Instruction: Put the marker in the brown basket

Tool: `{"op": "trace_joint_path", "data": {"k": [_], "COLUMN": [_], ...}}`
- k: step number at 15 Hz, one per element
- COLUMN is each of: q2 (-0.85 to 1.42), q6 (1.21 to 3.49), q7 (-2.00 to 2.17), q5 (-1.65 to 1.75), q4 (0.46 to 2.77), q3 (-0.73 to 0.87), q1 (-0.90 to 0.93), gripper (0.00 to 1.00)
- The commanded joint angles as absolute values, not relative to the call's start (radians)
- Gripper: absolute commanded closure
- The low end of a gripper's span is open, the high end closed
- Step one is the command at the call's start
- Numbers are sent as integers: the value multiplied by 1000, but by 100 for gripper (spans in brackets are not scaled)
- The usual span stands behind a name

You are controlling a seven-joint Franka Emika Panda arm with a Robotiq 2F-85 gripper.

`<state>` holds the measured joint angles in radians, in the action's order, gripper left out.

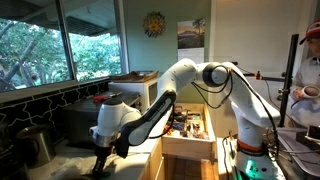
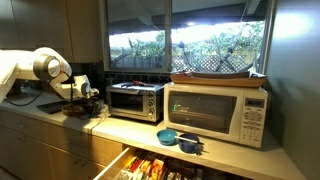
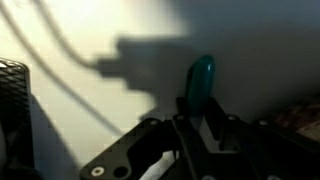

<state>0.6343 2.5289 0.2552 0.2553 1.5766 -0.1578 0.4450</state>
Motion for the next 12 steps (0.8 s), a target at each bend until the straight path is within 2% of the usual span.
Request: {"op": "trace_joint_path", "data": {"k": [1,2,9,12], "q2": [639,621,506,540], "q6": [2489,2475,2532,2551], "q7": [262,270,189,15], "q5": [252,254,320,248], "q4": [1537,1544,1559,1508], "q3": [-124,-118,-141,-229], "q1": [477,482,512,469], "gripper": [99,94,94,94]}}
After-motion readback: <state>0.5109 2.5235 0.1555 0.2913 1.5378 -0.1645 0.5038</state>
